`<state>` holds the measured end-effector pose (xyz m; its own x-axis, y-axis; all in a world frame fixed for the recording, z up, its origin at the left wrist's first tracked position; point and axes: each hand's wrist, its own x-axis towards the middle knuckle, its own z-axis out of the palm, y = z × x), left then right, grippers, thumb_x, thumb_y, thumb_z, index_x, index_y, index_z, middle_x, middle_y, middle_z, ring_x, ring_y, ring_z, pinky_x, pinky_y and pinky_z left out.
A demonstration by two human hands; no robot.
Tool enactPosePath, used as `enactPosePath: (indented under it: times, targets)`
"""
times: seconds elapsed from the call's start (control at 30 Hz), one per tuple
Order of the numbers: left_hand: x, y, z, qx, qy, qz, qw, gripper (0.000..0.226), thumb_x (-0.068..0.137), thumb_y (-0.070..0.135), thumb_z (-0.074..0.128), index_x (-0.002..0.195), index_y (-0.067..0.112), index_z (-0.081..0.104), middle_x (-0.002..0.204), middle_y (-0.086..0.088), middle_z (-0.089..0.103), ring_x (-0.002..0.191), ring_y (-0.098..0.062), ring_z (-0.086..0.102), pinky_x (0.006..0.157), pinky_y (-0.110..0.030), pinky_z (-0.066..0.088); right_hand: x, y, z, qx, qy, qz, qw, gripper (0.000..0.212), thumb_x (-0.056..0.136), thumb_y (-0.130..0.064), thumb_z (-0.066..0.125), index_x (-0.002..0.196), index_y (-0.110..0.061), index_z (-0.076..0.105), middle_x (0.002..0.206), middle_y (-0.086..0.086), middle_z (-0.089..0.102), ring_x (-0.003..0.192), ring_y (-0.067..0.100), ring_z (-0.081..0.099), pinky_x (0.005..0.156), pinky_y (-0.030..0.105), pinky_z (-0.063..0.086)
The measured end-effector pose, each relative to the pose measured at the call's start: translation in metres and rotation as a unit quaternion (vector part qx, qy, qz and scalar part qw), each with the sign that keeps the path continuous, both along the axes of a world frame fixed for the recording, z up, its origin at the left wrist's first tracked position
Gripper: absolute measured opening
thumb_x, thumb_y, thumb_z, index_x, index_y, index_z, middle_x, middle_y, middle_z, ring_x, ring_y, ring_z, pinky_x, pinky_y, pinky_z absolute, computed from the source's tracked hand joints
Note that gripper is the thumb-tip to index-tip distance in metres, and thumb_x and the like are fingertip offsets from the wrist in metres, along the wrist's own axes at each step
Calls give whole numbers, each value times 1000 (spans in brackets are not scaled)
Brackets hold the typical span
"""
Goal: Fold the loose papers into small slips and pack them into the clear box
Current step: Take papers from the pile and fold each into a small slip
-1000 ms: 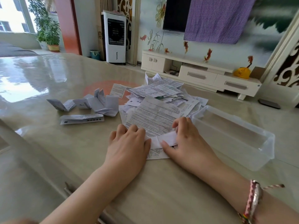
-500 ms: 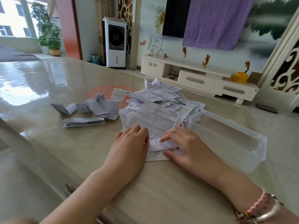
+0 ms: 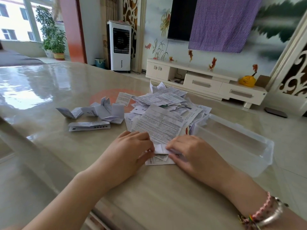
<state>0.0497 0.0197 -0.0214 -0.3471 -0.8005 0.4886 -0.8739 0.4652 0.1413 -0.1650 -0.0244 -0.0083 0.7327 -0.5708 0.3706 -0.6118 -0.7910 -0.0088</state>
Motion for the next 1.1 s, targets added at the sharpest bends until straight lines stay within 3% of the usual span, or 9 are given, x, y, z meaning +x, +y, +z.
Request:
enactPosePath:
  times: [0.1,0.2,0.27,0.33,0.47,0.6,0.77,0.93,1.1]
  targets:
    - [-4,2,4,-56,-3,-2,998,21,91,36,47,83,29,66,85,13,55,78,-12,56,69,-26,46,1,1,-2,9,-27,-5,1000,19,88,-28,52,94,-23,69,92,-11,68,86,9,62,77,30,50]
    - [-10,3,6,-72,88,23,993,1,88,23,65,88,23,65,86,11,51,68,-13,53,56,-31,50,3,2,-1,51,-87,-14,995,17,85,-22,57,94,-22,71,89,-11,69,85,6,60,79,23,47]
    - [-15,3,6,-54,163,50,984,17,84,19,70,95,25,58,77,16,48,60,-10,50,55,-34,52,5,3,0,82,-125,-21,989,12,86,-16,62,92,-22,70,87,-13,67,84,1,59,78,18,47]
    - [-21,1,5,-21,236,56,970,28,83,20,71,96,30,48,76,18,55,68,-7,59,64,-36,54,5,4,1,111,-170,-23,979,14,85,-11,66,90,-23,70,85,-16,66,84,0,59,76,14,47]
    - [-31,0,5,44,323,18,945,40,80,21,75,100,33,43,105,18,64,102,3,62,88,-31,54,4,6,2,131,-233,-21,963,17,86,-9,65,89,-26,69,84,-19,65,86,-1,60,74,12,44]
    - [-38,3,9,99,417,7,903,34,77,10,78,104,21,59,97,11,71,92,4,66,84,-19,54,4,4,4,120,-270,-5,955,18,86,-9,65,91,-25,70,88,-21,66,90,-3,60,78,8,40]
    - [-44,7,11,146,517,19,843,21,79,-5,71,84,15,69,75,-1,74,71,-7,70,68,-20,54,8,8,7,155,-306,8,939,15,84,-13,72,94,-24,71,87,-15,68,90,3,62,76,9,40]
    - [-42,7,18,187,626,-16,757,16,82,-11,66,83,5,68,70,-8,73,64,-14,69,63,-21,56,4,1,7,212,-359,-59,907,33,78,-40,74,105,-29,60,96,-9,59,86,6,56,70,12,42]
    - [-43,8,19,192,632,-31,750,15,82,-11,64,83,3,66,72,-10,73,66,-15,70,63,-21,56,0,-5,4,283,-347,-44,893,27,85,-34,70,80,-11,57,67,-15,50,59,-1,44,57,9,34]
